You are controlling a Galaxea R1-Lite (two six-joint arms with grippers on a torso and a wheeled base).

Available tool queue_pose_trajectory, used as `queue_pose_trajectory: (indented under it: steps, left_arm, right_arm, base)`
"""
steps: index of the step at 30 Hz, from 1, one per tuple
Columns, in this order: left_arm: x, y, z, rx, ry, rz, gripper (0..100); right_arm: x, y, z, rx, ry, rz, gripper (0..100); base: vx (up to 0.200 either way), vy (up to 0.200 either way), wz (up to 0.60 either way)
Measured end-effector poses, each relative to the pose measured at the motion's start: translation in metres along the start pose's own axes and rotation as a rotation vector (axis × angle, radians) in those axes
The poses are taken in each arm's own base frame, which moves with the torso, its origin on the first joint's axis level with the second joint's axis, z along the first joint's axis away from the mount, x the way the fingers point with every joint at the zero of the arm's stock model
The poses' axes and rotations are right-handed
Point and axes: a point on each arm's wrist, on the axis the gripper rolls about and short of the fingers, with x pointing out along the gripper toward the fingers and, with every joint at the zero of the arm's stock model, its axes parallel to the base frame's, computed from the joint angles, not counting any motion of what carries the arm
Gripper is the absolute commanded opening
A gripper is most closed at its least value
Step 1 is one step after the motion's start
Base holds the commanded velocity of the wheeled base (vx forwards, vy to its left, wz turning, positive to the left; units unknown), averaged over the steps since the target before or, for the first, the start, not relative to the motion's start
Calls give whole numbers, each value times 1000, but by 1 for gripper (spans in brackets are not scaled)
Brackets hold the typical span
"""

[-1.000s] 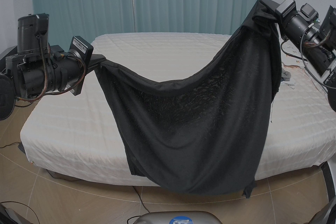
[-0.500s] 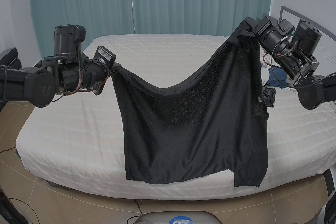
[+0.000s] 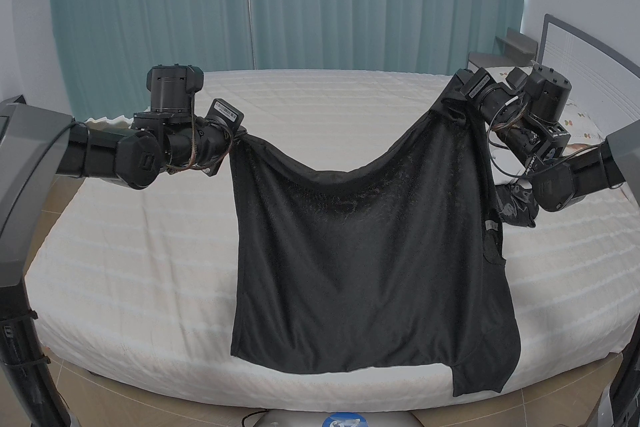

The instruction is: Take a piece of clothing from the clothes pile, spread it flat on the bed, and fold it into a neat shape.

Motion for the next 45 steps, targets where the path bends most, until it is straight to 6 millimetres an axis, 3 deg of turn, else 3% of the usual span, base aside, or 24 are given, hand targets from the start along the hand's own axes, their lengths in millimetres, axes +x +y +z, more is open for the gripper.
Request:
queue_pose_trajectory:
  steps: [13,14,15,20,25,33,40,45]
  left_arm:
    - [62,30,-11,16,9,47,0]
    - [66,34,-11,16,7,53,100]
    - [70,37,-11,15,5,57,100]
    - [91,49,-9,9,-19,65,100]
    - [116,66,-9,5,-72,100,100]
    - [138,96,-16,41,-94,181,100]
    - [143,105,-16,102,-116,201,100]
    - [142,109,-19,103,-89,249,100]
  right_arm:
    - [29,-58,-43,-17,8,-115,0]
    - [32,-61,-47,-18,8,-118,0]
    - [35,-64,-50,-19,7,-120,100]
    - [46,-79,-68,-23,17,-133,100]
    - [56,-106,-98,-43,75,-186,100]
    - [43,-159,-141,-119,245,-375,100]
    - [39,-172,-133,-123,194,-367,100]
    - [22,-177,-139,-124,303,-357,100]
  base:
    - [0,0,0]
    - [0,0,0]
    - [0,0,0]
    - [0,0,0]
    - [0,0,0]
    - [0,0,0]
    - [0,0,0]
    - [0,0,0]
